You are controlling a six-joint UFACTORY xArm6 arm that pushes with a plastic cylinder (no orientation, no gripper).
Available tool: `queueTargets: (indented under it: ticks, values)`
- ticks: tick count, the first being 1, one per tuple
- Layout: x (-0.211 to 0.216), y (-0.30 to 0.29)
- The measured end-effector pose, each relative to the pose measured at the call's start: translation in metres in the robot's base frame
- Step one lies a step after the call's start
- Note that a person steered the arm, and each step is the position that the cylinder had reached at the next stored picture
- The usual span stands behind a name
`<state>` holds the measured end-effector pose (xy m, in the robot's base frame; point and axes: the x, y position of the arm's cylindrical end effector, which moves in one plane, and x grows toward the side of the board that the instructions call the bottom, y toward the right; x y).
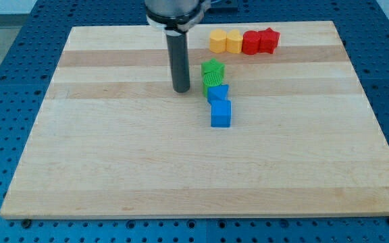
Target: Move the green circle into the red star
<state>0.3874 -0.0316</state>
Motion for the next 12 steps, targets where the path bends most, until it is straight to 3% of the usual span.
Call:
queueTargets:
  ticks: [5,7,12]
  values:
    - [-0.001,0.112]
    - [-0.051,0.113]
    - [-0.056,0.158]
